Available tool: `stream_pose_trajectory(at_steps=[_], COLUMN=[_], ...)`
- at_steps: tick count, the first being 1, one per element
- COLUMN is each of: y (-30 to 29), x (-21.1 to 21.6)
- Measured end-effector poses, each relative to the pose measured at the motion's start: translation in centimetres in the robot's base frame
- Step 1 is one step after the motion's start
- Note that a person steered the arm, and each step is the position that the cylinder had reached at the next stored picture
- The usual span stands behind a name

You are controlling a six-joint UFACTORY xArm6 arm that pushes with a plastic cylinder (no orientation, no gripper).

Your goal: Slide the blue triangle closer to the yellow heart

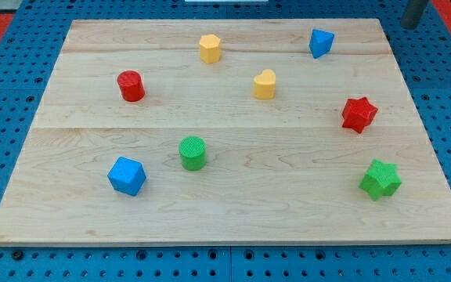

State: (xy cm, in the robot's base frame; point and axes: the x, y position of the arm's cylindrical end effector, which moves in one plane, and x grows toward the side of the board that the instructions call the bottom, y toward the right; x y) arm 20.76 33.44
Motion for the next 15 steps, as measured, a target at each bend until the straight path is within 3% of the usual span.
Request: stream_pose_trajectory(at_steps=[5, 6, 8, 11, 13, 15], y=[-1.6, -3.9, -13.3, -15.3, -20.5, -16.3], x=[0.1, 3.4, -1.6, 2.0, 4.2, 3.7])
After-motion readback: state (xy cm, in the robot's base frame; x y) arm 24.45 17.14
